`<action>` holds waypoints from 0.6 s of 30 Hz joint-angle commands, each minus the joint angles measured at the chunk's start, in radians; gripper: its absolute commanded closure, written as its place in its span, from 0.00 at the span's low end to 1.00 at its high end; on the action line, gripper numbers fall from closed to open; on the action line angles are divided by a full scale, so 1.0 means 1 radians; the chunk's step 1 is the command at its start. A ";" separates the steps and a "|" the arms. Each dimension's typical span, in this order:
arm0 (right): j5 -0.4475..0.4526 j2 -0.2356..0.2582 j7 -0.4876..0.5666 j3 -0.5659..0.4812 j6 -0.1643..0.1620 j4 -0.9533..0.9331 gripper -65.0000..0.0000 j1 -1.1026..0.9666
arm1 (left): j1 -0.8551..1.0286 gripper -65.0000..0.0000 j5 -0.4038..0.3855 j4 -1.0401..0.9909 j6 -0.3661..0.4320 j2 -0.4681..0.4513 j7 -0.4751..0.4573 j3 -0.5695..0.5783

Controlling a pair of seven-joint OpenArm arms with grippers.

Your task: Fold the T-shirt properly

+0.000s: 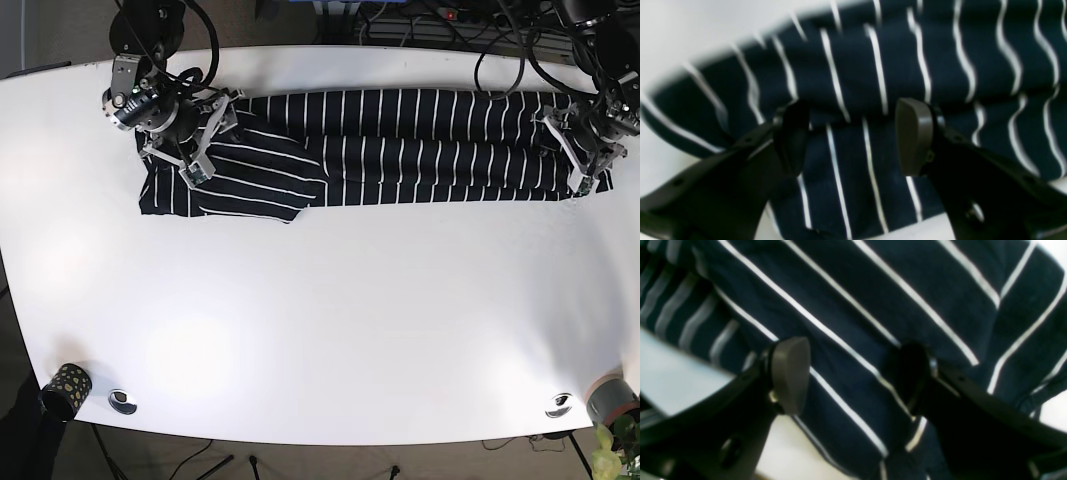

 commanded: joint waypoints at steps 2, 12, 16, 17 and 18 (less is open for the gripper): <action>-0.032 0.003 0.110 0.003 0.002 -0.059 0.39 0.010 | -0.016 0.42 -0.007 -0.079 0.001 -0.021 -0.018 -0.005; -0.029 0.033 0.206 0.047 0.002 -0.293 0.39 0.161 | -0.268 0.42 0.046 -0.308 0.001 -0.021 -0.019 -0.002; -0.029 0.037 0.201 0.047 0.002 -0.296 0.39 0.194 | -0.321 0.42 0.032 -0.305 0.001 -0.019 -0.011 0.036; -0.029 0.037 0.199 0.047 0.002 -0.283 0.39 0.202 | -0.327 0.42 0.009 -0.296 0.001 -0.022 -0.010 0.028; -0.029 0.034 0.199 0.047 0.002 -0.267 0.39 0.205 | -0.327 0.41 -0.028 -0.274 0.001 -0.025 0.001 0.007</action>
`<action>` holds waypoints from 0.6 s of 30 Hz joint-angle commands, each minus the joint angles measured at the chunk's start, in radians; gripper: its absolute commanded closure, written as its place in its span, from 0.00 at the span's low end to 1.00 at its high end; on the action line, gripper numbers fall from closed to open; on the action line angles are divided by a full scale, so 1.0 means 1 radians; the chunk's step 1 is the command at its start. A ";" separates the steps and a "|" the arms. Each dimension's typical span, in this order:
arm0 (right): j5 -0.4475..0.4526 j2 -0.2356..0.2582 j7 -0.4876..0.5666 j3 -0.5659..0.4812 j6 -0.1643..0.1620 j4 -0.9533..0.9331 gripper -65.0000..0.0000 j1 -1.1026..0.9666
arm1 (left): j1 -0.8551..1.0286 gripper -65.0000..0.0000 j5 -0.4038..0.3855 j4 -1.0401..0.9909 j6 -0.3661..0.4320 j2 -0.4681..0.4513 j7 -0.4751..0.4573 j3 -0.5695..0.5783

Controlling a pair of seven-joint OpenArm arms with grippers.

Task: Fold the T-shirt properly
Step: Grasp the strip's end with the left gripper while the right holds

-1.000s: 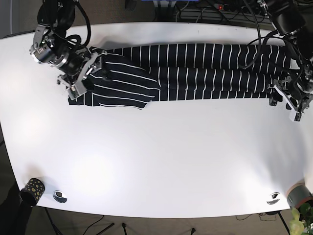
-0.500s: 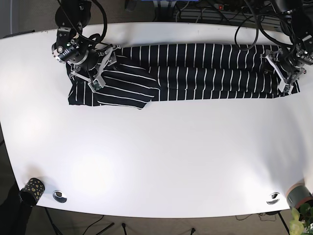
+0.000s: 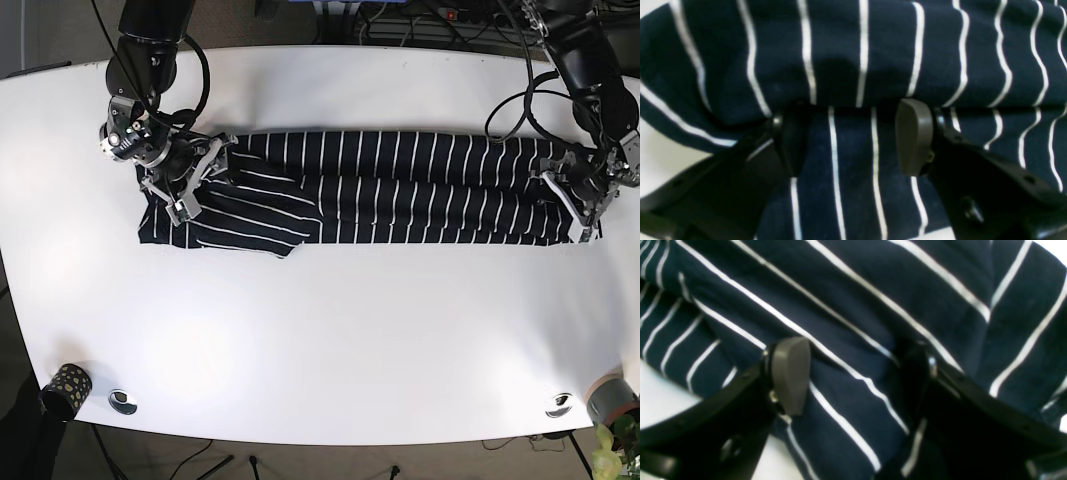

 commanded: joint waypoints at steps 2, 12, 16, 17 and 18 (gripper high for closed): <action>-0.009 0.009 -0.012 0.004 -0.009 0.066 0.39 0.003 | -0.001 0.41 -0.115 0.093 0.001 -0.024 0.040 -0.098; -0.009 0.007 -0.012 0.006 -0.009 0.110 0.39 0.000 | 0.005 0.25 -0.167 0.116 0.001 -0.026 0.120 -0.338; -0.009 0.007 -0.012 0.006 -0.009 0.112 0.39 0.000 | 0.002 0.25 -0.167 0.032 0.001 -0.026 0.119 -0.339; -0.009 0.007 -0.012 0.006 -0.009 0.112 0.39 0.000 | 0.002 0.25 -0.167 0.011 0.001 -0.026 0.117 -0.339; -0.009 0.007 -0.012 0.006 -0.009 0.112 0.39 0.000 | 0.000 0.25 -0.168 -0.019 0.001 -0.026 0.117 -0.339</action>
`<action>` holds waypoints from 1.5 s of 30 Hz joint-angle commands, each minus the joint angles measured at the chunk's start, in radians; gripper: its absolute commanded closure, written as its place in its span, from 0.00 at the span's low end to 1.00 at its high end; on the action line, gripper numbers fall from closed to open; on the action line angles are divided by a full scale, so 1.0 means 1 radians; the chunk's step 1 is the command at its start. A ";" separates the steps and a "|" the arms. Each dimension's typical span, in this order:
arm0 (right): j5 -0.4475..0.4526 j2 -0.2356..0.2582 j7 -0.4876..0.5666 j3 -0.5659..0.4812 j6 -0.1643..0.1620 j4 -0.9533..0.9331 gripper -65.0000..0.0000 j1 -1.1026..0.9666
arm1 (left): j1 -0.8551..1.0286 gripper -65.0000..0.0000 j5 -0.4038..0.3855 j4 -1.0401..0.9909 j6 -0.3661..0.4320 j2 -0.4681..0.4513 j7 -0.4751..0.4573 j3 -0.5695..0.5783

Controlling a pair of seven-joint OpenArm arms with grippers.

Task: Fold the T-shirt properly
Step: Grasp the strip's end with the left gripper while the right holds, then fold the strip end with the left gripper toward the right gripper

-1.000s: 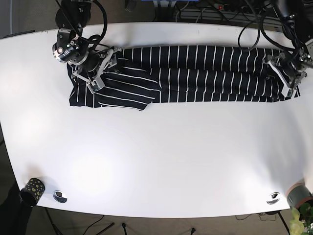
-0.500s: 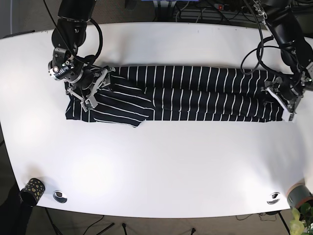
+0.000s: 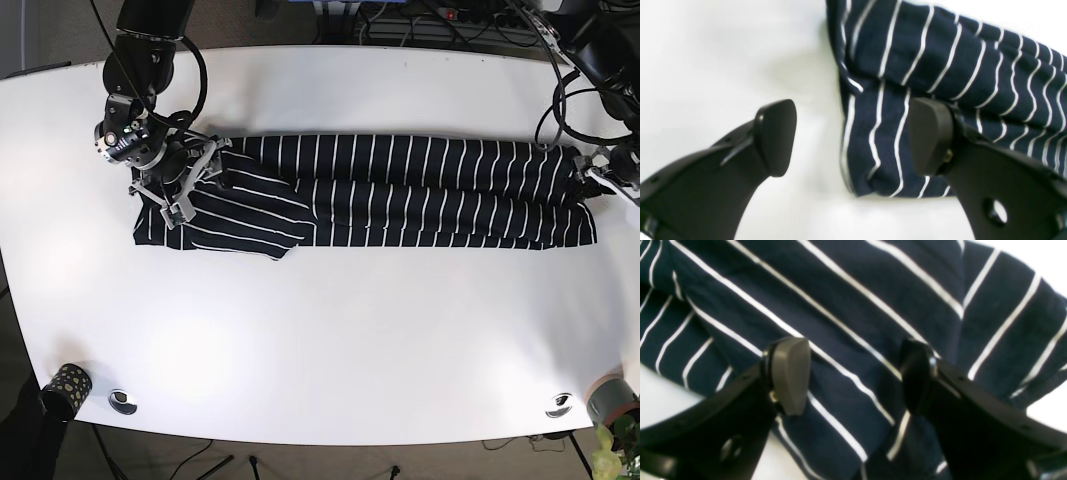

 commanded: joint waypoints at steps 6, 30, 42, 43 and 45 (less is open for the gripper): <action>0.015 0.008 0.022 0.001 0.001 0.021 0.39 0.015 | -0.024 0.25 -0.015 -0.053 -0.001 -0.011 -0.029 0.001; 0.015 0.005 0.022 0.002 0.001 0.024 0.39 0.013 | -0.091 0.90 -0.015 -0.251 -0.001 -0.011 -0.145 0.125; 0.015 -0.021 0.022 0.002 0.001 0.022 0.39 0.013 | -0.028 0.94 -0.013 -0.037 -0.001 -0.011 -0.142 0.191; 0.015 -0.022 0.022 0.002 0.001 0.022 0.39 0.013 | -0.024 0.94 -0.013 -0.011 -0.001 -0.011 -0.142 0.210; 0.015 -0.022 0.022 0.002 0.001 0.022 0.39 0.013 | -0.018 0.94 -0.013 0.056 -0.001 -0.011 -0.144 0.269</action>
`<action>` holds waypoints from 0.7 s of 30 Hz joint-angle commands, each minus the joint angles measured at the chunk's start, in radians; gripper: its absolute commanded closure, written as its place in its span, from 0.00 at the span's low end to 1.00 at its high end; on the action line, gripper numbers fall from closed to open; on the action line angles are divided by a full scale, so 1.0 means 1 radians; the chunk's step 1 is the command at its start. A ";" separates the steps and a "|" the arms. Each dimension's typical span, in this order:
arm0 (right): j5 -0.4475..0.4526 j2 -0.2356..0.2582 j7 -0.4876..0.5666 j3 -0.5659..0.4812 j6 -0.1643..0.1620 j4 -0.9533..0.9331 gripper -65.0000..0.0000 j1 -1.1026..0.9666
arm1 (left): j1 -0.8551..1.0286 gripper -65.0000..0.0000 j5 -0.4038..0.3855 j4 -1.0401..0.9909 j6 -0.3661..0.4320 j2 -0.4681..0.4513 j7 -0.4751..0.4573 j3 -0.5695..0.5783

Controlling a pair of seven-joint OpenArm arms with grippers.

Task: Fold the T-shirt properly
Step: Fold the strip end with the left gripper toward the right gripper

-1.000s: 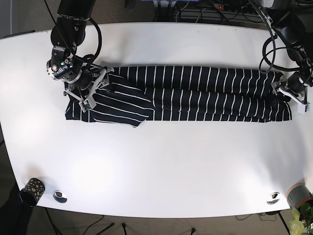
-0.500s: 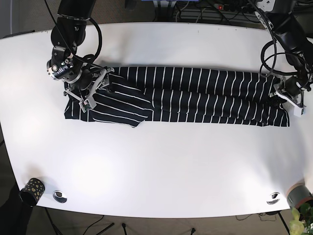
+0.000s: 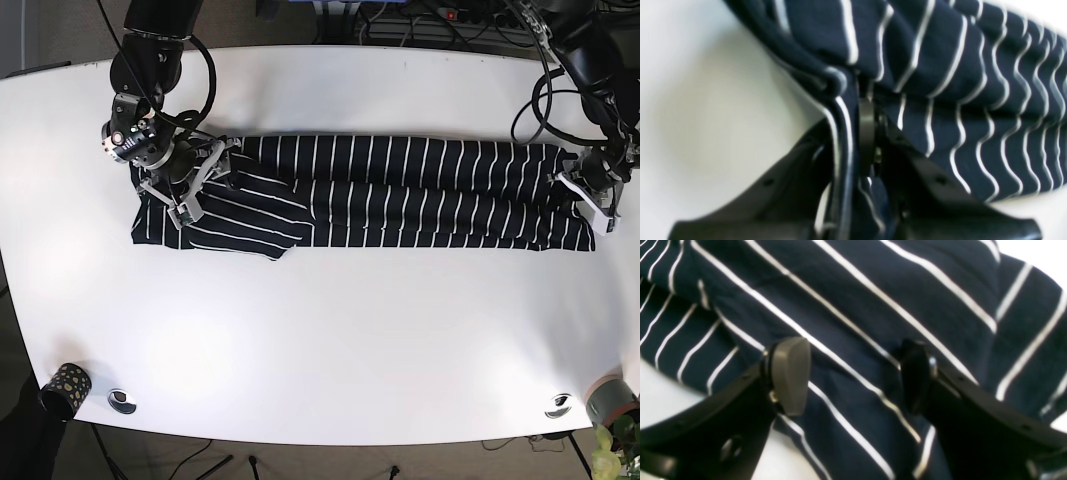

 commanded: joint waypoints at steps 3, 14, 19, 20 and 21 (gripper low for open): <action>0.015 0.009 0.022 0.002 0.001 0.022 0.39 0.014 | 0.007 0.94 -0.026 0.155 0.009 -0.014 -0.024 0.100; 0.015 0.009 0.022 0.002 0.001 0.022 0.39 0.015 | 0.040 0.94 -0.026 0.429 0.015 0.090 0.020 0.318; 0.015 0.009 0.022 0.002 0.001 0.022 0.39 0.015 | 0.030 0.94 -0.022 0.461 0.018 0.156 0.045 0.430; 0.015 0.009 0.022 0.002 0.001 0.022 0.39 0.015 | 0.030 0.94 -0.016 0.462 0.024 0.164 0.045 0.441; 0.015 0.009 0.022 0.002 0.001 0.022 0.39 0.015 | 0.030 0.94 0.004 0.462 0.038 0.181 0.045 0.466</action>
